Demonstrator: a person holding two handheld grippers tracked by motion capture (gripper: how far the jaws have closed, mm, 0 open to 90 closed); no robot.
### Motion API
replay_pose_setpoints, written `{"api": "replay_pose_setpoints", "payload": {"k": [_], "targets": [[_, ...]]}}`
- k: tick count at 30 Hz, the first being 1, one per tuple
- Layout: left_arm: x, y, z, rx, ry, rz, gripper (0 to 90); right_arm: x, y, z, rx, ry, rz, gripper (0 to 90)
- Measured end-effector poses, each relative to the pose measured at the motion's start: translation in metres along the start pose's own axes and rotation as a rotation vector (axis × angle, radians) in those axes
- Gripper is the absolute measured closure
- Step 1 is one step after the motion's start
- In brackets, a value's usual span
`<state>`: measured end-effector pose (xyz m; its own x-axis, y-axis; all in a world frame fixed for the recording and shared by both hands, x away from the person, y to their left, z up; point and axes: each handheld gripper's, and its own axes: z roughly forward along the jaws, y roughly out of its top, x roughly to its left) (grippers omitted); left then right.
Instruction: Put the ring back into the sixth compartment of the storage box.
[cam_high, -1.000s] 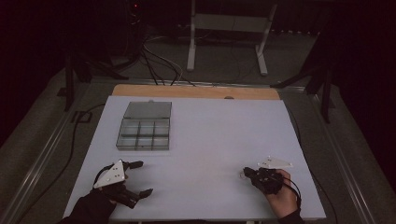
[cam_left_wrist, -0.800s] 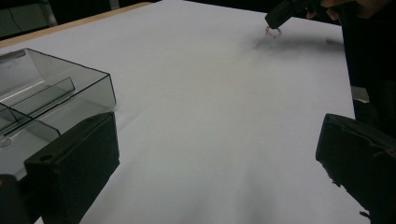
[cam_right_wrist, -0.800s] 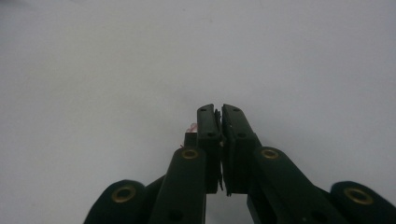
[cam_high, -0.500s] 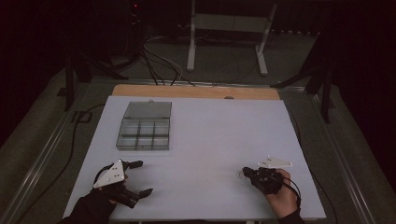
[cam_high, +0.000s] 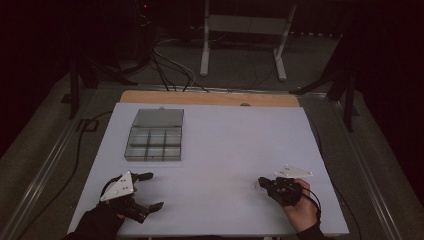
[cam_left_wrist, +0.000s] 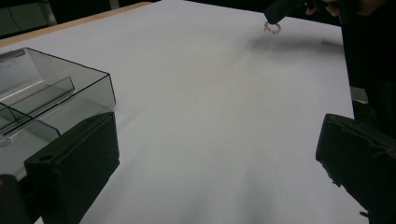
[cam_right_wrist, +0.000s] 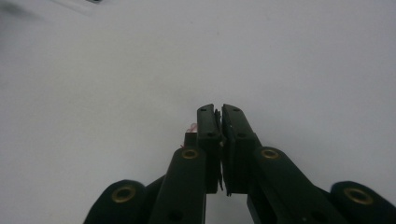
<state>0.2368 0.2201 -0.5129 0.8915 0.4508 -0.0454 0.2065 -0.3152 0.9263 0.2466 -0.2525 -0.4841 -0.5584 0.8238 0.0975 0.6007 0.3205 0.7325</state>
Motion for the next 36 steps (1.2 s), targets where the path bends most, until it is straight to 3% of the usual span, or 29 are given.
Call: {"api": "replay_pose_setpoints", "payload": {"k": [36], "targets": [[0.000,0.000,0.000,0.003,0.007,-0.003,0.4,0.016,0.031,0.014,-0.023,0.030,-0.063,87.2]]}}
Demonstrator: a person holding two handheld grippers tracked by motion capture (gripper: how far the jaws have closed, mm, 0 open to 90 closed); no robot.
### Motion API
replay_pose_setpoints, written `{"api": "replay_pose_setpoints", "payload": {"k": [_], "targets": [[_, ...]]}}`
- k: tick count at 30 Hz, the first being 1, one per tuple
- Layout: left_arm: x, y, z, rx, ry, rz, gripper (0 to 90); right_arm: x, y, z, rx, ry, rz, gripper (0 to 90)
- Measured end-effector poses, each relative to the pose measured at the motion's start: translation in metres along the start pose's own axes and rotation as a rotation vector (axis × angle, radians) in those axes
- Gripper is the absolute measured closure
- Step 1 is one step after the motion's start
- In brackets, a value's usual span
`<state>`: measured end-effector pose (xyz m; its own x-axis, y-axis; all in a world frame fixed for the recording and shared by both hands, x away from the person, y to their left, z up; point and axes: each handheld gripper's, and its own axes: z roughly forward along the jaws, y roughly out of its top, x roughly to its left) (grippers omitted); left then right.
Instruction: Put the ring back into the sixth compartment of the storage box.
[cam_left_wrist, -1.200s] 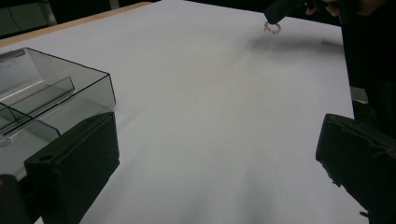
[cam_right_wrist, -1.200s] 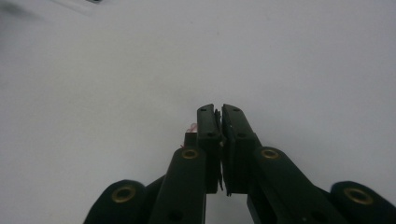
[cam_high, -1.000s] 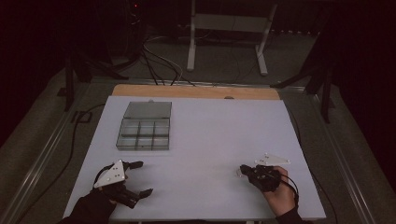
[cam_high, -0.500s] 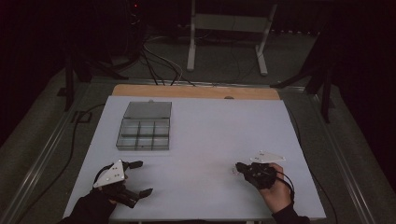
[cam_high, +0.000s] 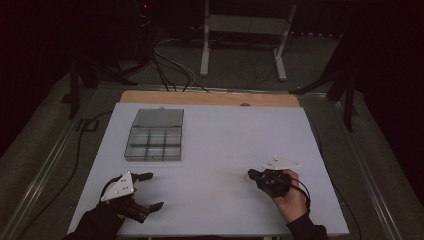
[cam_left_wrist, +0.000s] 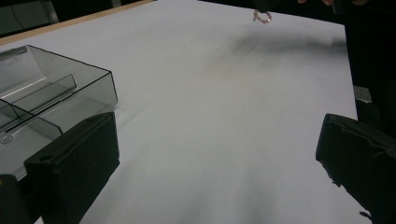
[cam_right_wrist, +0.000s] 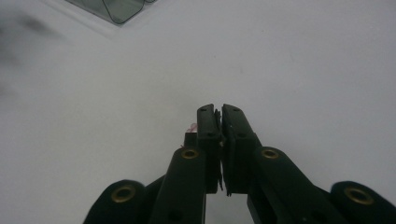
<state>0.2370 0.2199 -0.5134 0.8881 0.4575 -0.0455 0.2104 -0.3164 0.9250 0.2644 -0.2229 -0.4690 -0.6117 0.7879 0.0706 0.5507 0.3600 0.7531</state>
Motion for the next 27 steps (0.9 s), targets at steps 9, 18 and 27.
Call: {"api": "replay_pose_setpoints", "payload": {"k": [9,18,27], "targets": [[0.000,0.000,0.000,0.001,-0.001,-0.005,0.4,0.002,0.013,0.007,-0.007,0.009,0.004,87.2],[0.001,0.000,-0.001,-0.002,0.003,-0.009,0.5,0.007,0.027,0.013,-0.020,0.026,-0.007,87.1],[0.001,-0.001,-0.001,0.003,0.006,-0.009,0.4,0.012,0.040,0.021,-0.029,0.051,-0.018,87.1]]}}
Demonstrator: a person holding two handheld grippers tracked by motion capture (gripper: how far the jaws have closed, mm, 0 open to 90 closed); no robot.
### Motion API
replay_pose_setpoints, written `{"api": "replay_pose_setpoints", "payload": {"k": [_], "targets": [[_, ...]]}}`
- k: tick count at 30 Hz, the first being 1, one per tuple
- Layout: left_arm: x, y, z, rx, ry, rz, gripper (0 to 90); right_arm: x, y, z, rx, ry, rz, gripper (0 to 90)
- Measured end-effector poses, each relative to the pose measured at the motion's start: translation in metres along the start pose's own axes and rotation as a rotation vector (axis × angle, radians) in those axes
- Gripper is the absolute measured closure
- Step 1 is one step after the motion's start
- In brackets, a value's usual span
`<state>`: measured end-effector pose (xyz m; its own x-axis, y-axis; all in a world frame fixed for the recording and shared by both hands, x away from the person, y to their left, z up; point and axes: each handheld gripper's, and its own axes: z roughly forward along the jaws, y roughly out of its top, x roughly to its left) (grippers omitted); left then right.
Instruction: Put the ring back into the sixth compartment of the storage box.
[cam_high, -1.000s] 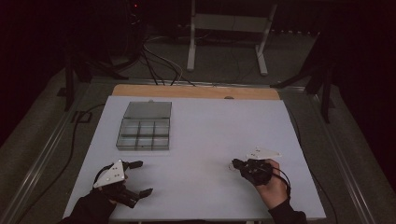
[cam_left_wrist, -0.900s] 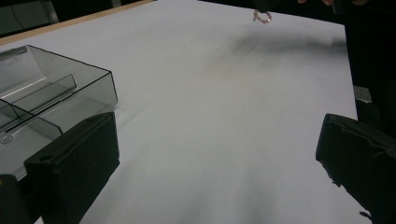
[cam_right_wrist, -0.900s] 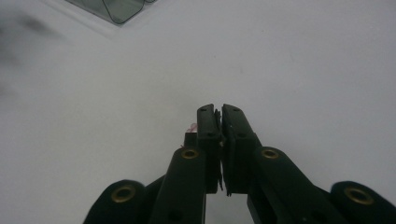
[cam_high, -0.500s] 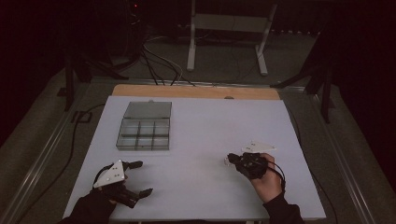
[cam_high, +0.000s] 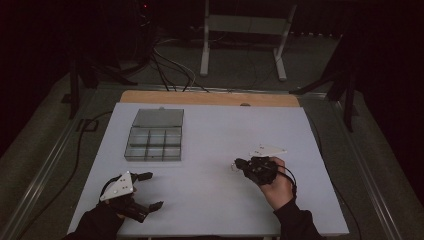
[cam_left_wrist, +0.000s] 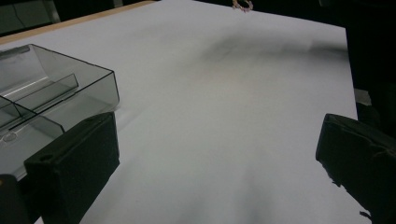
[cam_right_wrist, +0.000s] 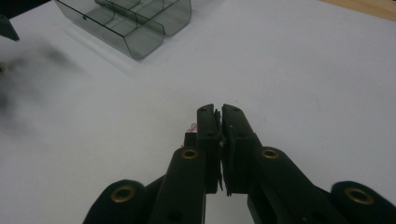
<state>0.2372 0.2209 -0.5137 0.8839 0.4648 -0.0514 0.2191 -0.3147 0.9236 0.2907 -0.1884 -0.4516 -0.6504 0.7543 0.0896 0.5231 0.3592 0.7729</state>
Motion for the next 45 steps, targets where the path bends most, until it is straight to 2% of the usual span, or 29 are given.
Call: {"api": "replay_pose_setpoints", "payload": {"k": [14,26,45], "targets": [[0.000,0.000,0.000,-0.003,-0.003,0.000,0.4,0.003,0.021,0.011,-0.007,0.014,-0.029,87.1],[-0.001,0.000,0.000,-0.002,-0.008,0.002,0.4,0.020,0.041,0.034,-0.013,0.050,-0.072,87.1],[-0.001,0.000,0.001,0.004,-0.011,0.002,0.4,0.039,0.073,0.061,-0.027,0.093,-0.098,87.1]]}}
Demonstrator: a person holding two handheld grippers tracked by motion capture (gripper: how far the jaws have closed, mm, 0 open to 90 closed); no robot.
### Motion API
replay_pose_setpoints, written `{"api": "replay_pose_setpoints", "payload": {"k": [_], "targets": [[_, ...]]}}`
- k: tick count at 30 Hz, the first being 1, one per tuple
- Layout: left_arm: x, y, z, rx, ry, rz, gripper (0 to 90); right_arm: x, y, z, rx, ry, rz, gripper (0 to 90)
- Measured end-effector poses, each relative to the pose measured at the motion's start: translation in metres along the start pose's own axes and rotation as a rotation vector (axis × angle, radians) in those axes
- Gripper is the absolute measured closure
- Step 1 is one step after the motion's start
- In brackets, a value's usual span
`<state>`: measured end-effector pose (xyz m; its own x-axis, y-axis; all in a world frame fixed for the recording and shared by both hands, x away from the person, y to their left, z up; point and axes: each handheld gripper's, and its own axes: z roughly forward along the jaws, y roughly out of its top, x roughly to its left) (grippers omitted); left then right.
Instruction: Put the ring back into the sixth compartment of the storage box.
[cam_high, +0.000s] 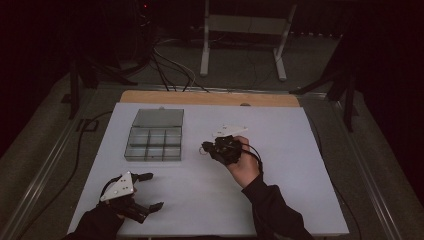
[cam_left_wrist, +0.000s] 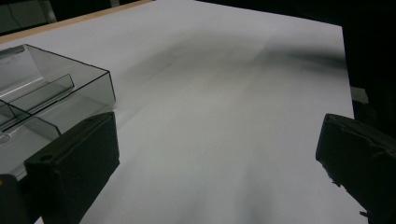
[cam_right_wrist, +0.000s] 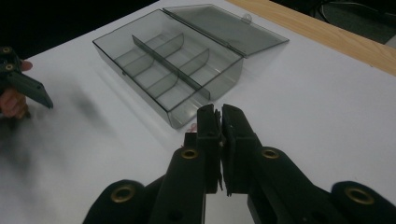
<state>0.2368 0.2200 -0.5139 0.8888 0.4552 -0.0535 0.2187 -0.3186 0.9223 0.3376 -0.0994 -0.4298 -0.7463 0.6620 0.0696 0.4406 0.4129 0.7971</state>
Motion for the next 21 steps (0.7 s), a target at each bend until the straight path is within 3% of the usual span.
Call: {"api": "replay_pose_setpoints", "payload": {"k": [21], "targets": [[-0.001,0.000,0.000,0.001,-0.002,0.009,0.4,0.010,0.032,0.044,0.007,0.046,-0.003,87.1]]}}
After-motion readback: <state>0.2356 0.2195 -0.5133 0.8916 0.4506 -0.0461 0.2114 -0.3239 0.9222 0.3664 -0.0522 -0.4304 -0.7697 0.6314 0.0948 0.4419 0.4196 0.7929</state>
